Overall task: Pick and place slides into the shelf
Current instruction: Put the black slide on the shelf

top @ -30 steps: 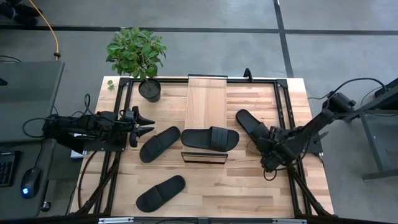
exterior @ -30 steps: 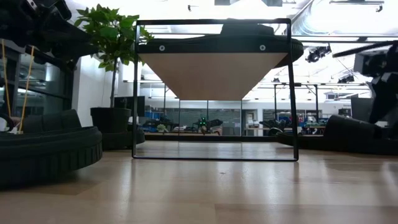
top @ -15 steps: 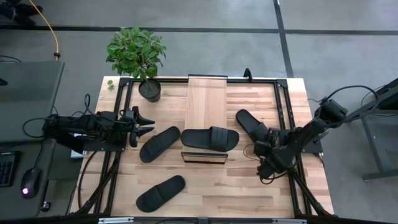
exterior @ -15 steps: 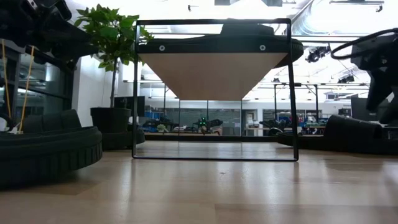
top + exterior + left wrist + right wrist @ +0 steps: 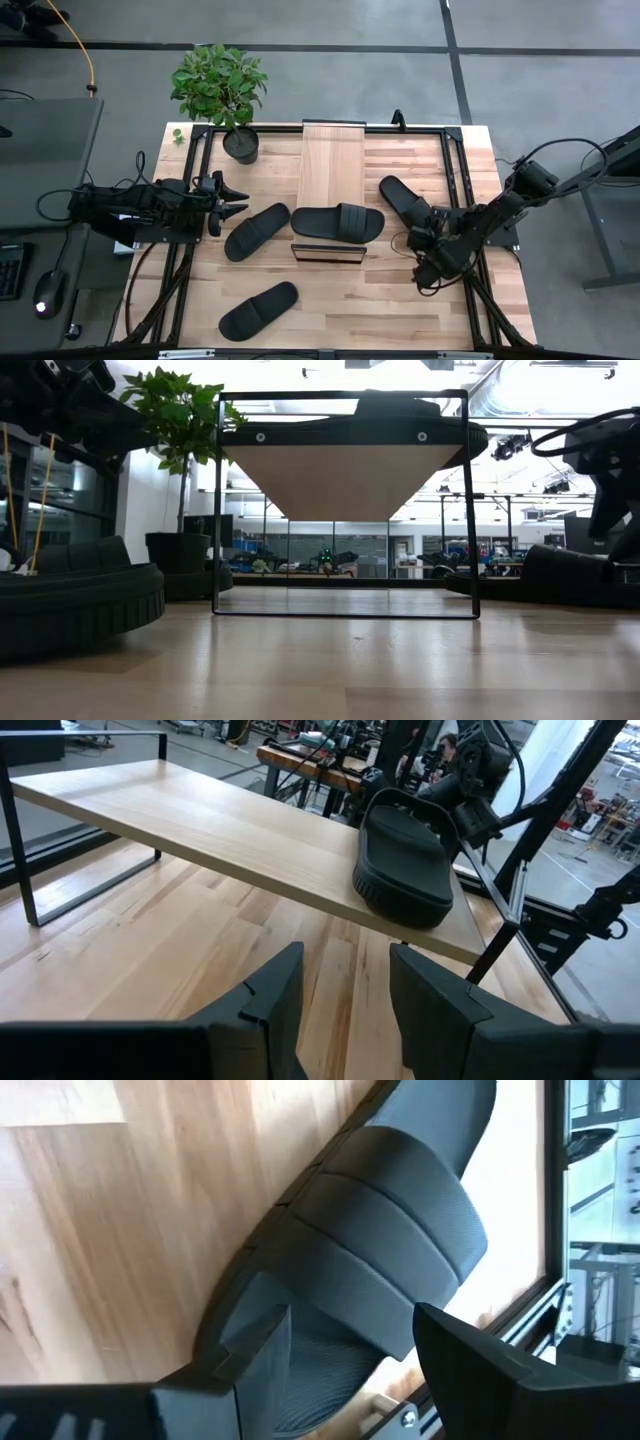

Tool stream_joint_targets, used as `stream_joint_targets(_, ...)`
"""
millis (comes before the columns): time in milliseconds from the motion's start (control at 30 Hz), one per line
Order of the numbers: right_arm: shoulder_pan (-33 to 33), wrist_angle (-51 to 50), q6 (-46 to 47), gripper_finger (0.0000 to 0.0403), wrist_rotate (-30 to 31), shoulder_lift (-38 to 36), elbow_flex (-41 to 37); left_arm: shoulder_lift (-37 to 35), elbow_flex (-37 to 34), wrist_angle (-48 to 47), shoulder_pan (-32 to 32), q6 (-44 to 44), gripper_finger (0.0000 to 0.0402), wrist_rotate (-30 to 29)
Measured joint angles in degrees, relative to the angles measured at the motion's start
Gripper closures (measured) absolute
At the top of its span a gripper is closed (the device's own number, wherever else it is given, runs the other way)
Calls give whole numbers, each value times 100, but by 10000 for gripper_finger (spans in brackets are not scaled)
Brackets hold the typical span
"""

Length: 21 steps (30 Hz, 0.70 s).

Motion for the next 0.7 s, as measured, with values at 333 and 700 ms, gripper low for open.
stream_joint_targets(333,0,80,-48,201,-109,0,-26,0,0,0,0,0,268,5)
stream_joint_targets(700,2,378,444,201,-70,-2,-579,0,0,0,-1,2,268,-3)
